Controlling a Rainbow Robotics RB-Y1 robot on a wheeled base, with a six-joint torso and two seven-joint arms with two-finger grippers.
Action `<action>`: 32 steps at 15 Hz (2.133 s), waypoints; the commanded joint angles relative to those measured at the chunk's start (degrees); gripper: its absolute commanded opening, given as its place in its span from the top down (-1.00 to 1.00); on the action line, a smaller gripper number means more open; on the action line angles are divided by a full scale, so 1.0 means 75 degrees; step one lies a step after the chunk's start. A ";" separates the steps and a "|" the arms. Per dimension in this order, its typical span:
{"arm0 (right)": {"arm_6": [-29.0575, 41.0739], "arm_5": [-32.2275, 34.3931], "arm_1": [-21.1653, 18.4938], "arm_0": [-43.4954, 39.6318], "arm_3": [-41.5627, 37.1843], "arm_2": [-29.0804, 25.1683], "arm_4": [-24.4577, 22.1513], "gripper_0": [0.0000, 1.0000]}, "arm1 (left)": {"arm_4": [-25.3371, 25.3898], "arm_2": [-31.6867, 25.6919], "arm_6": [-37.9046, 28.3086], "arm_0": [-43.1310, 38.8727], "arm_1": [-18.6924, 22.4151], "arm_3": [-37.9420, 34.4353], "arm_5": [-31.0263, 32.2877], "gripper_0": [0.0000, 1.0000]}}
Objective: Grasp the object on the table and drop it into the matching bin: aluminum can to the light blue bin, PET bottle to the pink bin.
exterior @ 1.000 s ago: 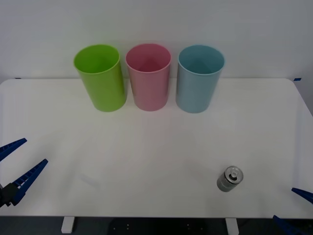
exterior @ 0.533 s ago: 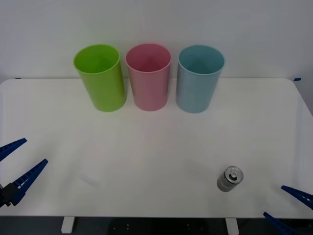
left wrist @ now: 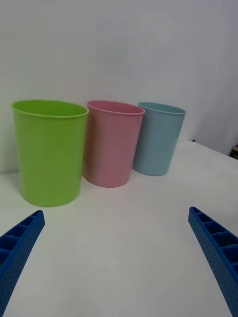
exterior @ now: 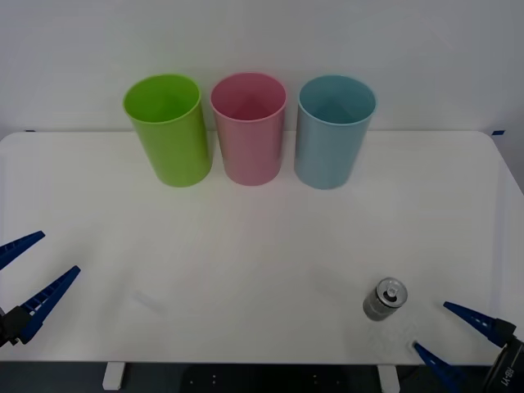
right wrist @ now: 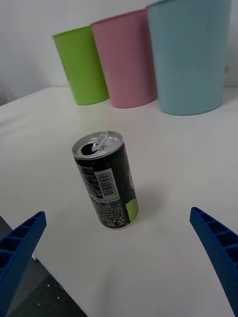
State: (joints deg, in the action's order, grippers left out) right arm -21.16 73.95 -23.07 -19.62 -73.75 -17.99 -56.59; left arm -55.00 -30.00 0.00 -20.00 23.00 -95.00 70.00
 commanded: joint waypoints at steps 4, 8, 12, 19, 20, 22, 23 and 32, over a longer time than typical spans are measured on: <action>-0.0179 -0.0602 0.0216 0.0249 -0.0010 0.0441 -0.0002 -1.00 | 0.0000 0.0000 0.0000 0.0000 0.0000 0.0000 0.0000 -1.00; -0.0261 -0.0941 0.0404 0.0472 0.0001 0.0582 -0.0213 -1.00 | 0.0000 0.0000 0.0000 0.0000 0.0000 0.0000 0.0000 -1.00; -0.0308 -0.1211 0.0685 0.0729 0.0001 0.0629 -0.0518 -1.00 | 0.0000 0.0000 0.0000 0.0000 0.0000 0.0000 0.0000 -1.00; -0.0413 -0.1727 0.0708 0.0987 0.0001 0.1168 -0.0518 -1.00 | 0.0000 0.0000 0.0000 0.0000 0.0000 0.0000 0.0000 -1.00; -0.0425 -0.1820 0.0708 0.1034 0.0001 0.1226 -0.0518 -1.00 | 0.0000 0.0000 0.0000 0.0000 0.0000 0.0000 0.0000 -1.00; -0.0448 -0.1961 0.0708 0.1081 -0.0010 0.1332 -0.0518 -1.00 | 0.0000 0.0000 0.0000 0.0000 0.0000 0.0000 0.0000 -1.00; -0.0472 -0.1996 0.0732 0.1093 0.0001 0.1390 -0.0518 -1.00 | 0.0000 0.0000 0.0000 0.0000 0.0000 0.0000 0.0000 -1.00; -0.0671 -0.2020 0.0732 0.1116 0.0001 0.1449 -0.0494 1.00 | 0.0000 0.0000 0.0000 0.0000 0.0000 0.0000 0.0000 -1.00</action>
State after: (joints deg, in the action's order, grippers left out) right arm -26.00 58.77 -17.58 -11.25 -73.74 -7.12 -60.34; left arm -55.00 -30.00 0.00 -20.00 23.00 -95.00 70.00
